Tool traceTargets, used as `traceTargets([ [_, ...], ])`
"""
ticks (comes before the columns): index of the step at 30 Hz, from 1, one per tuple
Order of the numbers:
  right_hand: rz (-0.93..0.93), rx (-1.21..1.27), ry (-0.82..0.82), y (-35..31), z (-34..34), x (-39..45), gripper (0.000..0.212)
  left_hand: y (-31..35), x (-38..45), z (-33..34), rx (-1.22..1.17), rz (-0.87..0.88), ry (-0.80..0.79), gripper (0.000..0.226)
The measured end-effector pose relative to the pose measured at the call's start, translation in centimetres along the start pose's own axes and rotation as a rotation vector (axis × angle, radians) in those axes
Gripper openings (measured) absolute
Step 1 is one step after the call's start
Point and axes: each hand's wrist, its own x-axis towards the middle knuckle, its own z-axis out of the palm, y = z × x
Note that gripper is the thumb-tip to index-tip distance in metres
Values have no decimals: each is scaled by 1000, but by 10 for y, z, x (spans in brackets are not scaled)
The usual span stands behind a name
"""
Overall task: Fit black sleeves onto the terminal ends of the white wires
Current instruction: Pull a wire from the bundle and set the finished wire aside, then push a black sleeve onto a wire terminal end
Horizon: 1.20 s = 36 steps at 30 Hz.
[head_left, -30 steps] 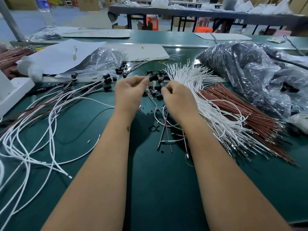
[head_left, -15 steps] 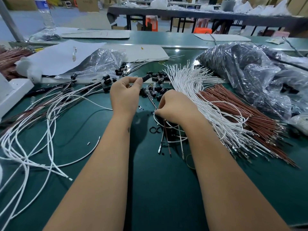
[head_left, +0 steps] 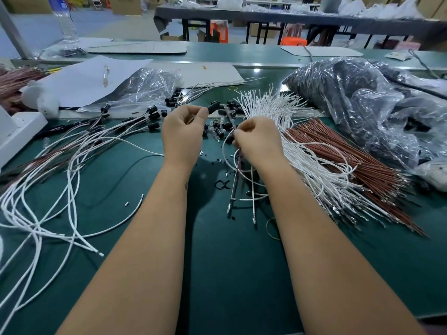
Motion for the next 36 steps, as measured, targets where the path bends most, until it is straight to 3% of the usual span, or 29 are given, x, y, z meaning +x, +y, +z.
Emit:
traceTargets([
  [1,40,150,50,2,-1,2,5,1,-1,1,-20,-6,-41,14],
  [5,143,716,188,6,-5,6,24,5,-6,6,-35,-56,-233,12],
  [8,163,935,248,6,-7,6,14,6,-9,8,-18,-87,-331,9],
  [11,162,1093,270,6,-7,6,7,5,-9,8,48,-30,-301,9],
  [19,235,842,-165,2,1,-1,7,8,-9,10,28,-15,-225,7],
  [23,227,873,-102,4,2,0,10,7,-9,10,29,-27,-232,8],
  [29,179,1042,161,7,-5,5,11,3,-5,3,39,-85,-205,17],
  [36,132,1005,268,6,-8,4,9,1,-3,1,68,-129,-206,15],
])
